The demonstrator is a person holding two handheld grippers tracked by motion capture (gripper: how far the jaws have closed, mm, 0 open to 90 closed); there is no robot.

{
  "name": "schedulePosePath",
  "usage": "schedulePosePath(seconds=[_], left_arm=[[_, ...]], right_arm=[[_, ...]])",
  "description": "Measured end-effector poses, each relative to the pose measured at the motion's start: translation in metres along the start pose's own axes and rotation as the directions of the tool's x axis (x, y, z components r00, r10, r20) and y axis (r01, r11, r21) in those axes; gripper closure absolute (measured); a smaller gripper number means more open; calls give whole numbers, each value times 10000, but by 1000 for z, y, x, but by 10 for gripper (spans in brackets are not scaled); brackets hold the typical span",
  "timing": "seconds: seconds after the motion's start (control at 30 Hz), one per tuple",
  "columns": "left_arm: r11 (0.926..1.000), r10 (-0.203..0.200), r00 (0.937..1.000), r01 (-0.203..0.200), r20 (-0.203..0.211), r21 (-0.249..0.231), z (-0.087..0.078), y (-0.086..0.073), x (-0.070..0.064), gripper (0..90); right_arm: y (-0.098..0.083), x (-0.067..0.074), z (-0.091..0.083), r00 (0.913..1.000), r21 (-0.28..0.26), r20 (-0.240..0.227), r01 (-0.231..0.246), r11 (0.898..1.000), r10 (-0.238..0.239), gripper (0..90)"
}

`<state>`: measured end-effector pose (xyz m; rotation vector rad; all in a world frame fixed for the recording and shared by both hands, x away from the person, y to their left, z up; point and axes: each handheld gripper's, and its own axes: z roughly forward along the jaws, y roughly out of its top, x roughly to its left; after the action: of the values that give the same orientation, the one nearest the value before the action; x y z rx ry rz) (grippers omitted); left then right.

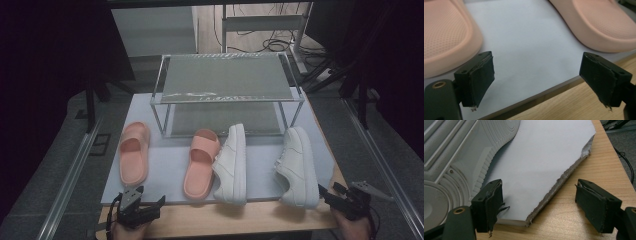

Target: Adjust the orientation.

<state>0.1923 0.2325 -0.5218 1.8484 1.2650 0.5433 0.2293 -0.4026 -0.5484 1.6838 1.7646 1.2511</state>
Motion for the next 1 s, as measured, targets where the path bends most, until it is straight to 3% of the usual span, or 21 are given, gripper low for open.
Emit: schedulePosePath(seconds=[0.13,0.43,0.53,0.77,1.0], left_arm=[[10000,-25,9998,26,202,-58,-2,7,-1,128],[9997,156,9998,-159,-151,-174,0,26,5,160],[9994,352,9985,-351,-428,26,5,33,10,179],[9991,397,9958,-386,-822,146,11,42,22,277],[9994,254,9961,-233,-848,267,14,48,33,368]], right_arm=[[0,0,0,10000,15,-10,-4,10000,4,225],[0,0,0,10000,16,-30,-37,10000,37,226],[0,0,0,10000,16,-35,-44,10000,44,227],[0,-1,0,10000,15,-46,-75,10000,75,227],[0,0,0,10000,15,-39,-72,10000,72,227]])
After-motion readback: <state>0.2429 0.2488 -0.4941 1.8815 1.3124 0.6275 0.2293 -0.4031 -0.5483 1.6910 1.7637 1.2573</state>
